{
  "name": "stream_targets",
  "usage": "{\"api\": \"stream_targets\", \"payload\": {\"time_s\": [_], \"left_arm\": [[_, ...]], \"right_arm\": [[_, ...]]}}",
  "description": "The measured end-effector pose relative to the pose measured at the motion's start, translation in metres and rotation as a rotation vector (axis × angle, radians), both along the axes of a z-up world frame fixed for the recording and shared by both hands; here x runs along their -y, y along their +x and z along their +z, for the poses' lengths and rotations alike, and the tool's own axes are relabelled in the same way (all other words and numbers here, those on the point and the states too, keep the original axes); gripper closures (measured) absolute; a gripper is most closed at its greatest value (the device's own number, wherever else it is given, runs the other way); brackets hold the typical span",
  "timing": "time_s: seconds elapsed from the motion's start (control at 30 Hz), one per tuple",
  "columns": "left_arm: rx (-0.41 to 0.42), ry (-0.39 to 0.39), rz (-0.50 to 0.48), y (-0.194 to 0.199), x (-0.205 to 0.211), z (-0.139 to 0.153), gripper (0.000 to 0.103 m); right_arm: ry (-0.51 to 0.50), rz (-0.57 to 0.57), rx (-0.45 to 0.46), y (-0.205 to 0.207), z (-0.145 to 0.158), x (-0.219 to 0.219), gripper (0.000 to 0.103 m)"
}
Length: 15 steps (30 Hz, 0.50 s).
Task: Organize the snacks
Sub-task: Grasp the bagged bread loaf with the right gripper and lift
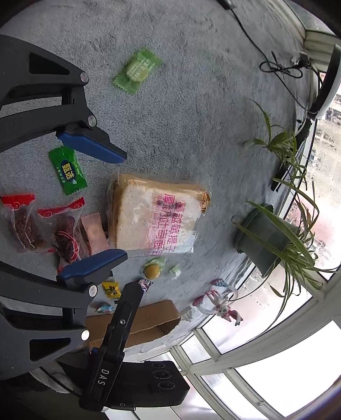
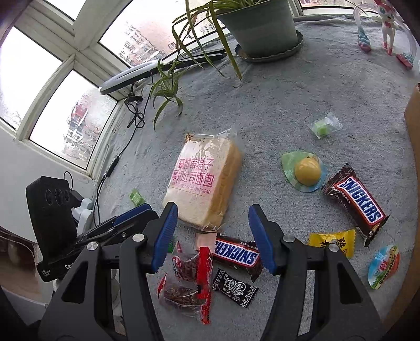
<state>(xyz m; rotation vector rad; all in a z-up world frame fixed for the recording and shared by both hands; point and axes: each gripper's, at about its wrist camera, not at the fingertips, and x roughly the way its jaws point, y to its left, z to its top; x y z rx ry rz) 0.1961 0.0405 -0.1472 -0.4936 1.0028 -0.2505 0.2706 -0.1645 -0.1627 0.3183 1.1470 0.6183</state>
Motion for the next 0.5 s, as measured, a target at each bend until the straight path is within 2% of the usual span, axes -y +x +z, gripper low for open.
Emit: {"api": "stream_targets", "payload": {"time_s": [0.03,0.17,0.4,0.5], "left_arm": [[-0.008,-0.003,-0.002,0.005,-0.001,-0.003,0.042],[-0.033,-0.007,-0.01,0.021,-0.005,-0.016,0.048],[-0.047,-0.051,-0.033,0.032,-0.007,-0.023,0.051],[-0.044,-0.053,-0.054,0.039,-0.003,-0.023,0.056]], "right_arm": [[0.006,-0.006,-0.021,0.004,-0.006,-0.003,0.043],[0.052,-0.016,-0.087,0.012,-0.024,-0.01,0.055],[0.05,-0.032,-0.112,0.024,-0.035,-0.016,0.062],[0.055,-0.035,-0.116,0.027,-0.035,-0.018,0.063]]}}
